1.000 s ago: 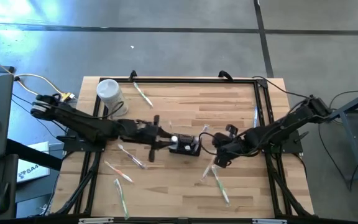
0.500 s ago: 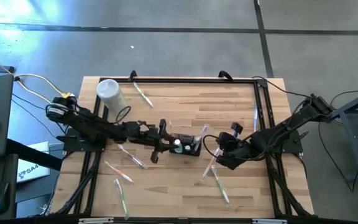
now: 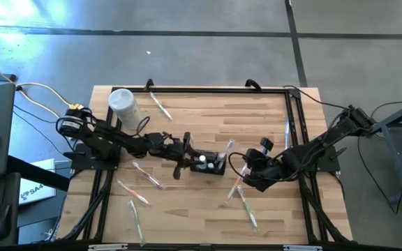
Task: Pick & Place toothbrushing station
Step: Put the blue mouthwash bottle into the mesh organizer
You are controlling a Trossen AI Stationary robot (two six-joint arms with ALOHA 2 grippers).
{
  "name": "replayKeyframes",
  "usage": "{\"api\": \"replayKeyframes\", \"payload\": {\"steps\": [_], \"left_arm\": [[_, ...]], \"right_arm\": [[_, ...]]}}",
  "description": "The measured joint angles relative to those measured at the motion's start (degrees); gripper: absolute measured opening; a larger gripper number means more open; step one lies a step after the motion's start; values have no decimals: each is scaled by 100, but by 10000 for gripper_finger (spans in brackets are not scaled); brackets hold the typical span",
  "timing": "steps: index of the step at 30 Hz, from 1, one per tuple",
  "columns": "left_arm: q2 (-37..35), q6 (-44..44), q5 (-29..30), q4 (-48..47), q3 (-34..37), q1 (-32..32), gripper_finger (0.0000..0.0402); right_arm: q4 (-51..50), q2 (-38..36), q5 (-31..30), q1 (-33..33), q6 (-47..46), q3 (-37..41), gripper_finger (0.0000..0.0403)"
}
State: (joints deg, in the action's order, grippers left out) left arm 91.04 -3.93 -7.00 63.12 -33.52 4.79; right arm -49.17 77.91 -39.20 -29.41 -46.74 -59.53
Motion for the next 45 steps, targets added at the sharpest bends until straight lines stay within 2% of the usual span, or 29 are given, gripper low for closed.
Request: {"api": "replayKeyframes", "payload": {"steps": [5,24,32,36,45], "left_arm": [[108,-66,-18,29,0,-141,88],[110,-71,186,-55,0,-141,88],[110,-39,-3,342,-1,-141,88],[110,-17,-203,431,-91,-141,88],[110,88,-628,458,-727,63,88]], "right_arm": [[11,0,-159,-24,-20,0,2],[70,4,-162,-24,2,0,2],[175,7,-168,-22,81,0,2],[641,6,-265,-62,450,0,2],[2542,4,-494,-468,1984,0,2]]}}
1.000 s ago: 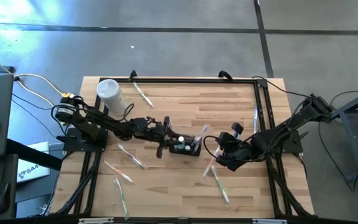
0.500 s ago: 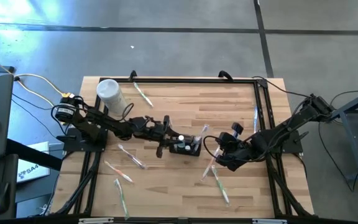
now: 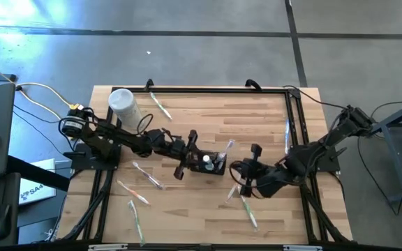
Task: Pick & Place toothbrushing station
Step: Put the blue mouthwash bottle into the mesh organizer
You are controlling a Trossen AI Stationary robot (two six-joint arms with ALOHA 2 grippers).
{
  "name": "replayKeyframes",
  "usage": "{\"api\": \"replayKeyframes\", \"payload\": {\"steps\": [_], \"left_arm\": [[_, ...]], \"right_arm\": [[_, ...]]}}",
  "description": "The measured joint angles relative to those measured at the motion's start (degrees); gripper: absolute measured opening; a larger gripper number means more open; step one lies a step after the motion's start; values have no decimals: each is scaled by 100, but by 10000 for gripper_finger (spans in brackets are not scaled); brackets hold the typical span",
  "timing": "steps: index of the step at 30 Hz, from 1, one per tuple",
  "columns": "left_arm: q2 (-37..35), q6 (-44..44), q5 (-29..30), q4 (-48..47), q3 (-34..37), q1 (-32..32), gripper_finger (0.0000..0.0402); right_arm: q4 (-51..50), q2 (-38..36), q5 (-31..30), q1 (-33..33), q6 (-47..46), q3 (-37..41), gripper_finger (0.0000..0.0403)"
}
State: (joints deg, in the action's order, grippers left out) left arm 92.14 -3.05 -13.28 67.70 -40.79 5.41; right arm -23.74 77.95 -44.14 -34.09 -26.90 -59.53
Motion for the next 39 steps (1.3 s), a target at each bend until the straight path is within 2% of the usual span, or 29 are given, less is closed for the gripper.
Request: {"api": "replayKeyframes", "payload": {"steps": [5,8,14,19,23,33,39], "left_arm": [[0,335,-101,-268,-300,230,88],[0,432,-84,-444,-455,316,88],[0,540,-68,-489,-714,388,88],[-103,725,296,-411,-740,415,88],[-175,735,384,-409,-780,411,88],[-175,813,518,-537,-998,478,88],[-175,866,536,-578,-998,476,88]], "right_arm": [[809,-2,-34,-121,825,0,6],[1068,-4,57,-117,1223,0,28],[1299,6,90,-118,1325,0,133],[1659,11,36,-66,1311,0,232],[1820,13,-151,126,1132,0,276],[2469,281,424,541,1515,2,289],[2578,326,573,612,1706,2,257]]}}
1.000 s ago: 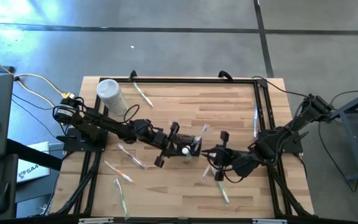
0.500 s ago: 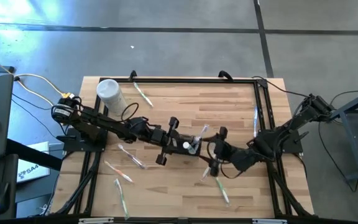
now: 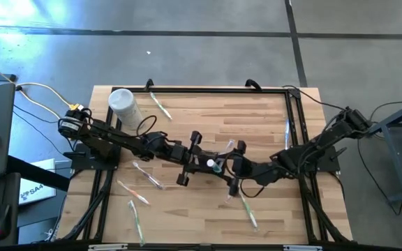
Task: Pick & Place toothbrushing station
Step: Put the blue mouthwash bottle into the mesh organizer
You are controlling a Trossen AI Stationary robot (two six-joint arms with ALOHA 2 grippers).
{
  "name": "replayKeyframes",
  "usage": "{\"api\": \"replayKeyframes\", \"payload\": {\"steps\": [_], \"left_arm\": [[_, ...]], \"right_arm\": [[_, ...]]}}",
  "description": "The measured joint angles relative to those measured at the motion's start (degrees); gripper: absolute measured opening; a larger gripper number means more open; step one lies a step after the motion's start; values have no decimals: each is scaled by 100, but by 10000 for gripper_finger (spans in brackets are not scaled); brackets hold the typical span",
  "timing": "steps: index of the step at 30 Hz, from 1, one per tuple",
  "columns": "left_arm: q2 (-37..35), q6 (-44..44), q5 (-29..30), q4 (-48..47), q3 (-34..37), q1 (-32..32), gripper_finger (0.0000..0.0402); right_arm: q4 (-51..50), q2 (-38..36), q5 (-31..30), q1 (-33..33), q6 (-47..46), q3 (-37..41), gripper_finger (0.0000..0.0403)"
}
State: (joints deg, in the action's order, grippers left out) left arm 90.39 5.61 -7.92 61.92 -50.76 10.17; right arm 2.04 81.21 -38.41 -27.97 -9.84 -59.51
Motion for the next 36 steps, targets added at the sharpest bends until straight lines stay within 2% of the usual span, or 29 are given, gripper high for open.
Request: {"api": "replayKeyframes", "payload": {"steps": [4,9,10,22,26,31,36], "left_arm": [[0,16,36,-26,0,0,88],[0,34,33,-73,0,-2,88],[0,37,36,-84,0,-2,88],[0,-15,17,-428,-4,-2,88],[-36,-156,42,-759,-20,-4,96],[-242,-244,240,-1857,-153,3,167],[-313,-304,283,-3236,-691,-2,172]], "right_arm": [[-11,0,26,-4,124,0,192],[-63,0,290,-4,195,0,68],[-77,0,304,-4,223,0,58],[-326,-2,295,-132,10,0,59],[-659,-62,340,-179,-320,0,59],[-967,-90,618,-203,-675,2,59],[-1160,-90,902,-151,-990,2,59]]}}
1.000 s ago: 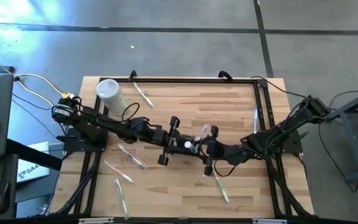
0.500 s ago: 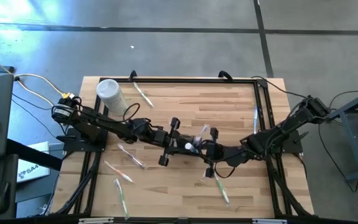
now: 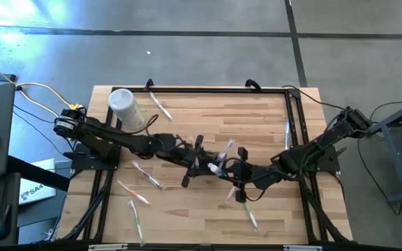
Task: Pick & Place toothbrushing station
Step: Put the blue mouthwash bottle into the mesh organizer
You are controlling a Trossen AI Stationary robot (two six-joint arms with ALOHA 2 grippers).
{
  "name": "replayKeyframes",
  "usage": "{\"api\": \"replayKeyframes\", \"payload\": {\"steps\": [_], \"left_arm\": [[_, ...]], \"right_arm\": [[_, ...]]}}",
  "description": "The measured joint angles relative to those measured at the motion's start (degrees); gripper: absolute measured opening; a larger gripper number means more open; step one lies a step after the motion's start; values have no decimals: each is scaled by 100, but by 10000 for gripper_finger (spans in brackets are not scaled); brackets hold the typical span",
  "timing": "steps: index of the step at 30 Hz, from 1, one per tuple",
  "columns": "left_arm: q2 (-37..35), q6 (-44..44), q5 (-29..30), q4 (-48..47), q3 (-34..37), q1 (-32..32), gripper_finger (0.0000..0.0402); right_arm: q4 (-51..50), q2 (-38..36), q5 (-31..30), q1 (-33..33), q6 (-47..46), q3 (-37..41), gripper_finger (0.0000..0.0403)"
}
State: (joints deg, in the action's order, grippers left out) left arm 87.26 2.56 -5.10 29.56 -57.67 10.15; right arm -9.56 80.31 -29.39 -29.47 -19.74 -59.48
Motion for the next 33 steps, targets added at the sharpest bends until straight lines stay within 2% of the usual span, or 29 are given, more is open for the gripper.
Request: {"api": "replayKeyframes", "payload": {"steps": [7,10,25,29,33], "left_arm": [[0,35,7,-2389,-1083,4,147],[0,44,17,-3023,-1464,2,141],[-2,22,-15,-3187,-1558,0,138],[-2,-33,-272,-3197,-1558,-3,138],[-2,-153,-284,-3287,-1558,-6,138]], "right_arm": [[-285,0,149,0,-295,0,59],[-384,4,150,-1,-401,0,59],[-406,7,294,39,-478,0,59],[-409,7,363,109,-507,0,59],[-411,11,459,172,-520,0,59]]}}
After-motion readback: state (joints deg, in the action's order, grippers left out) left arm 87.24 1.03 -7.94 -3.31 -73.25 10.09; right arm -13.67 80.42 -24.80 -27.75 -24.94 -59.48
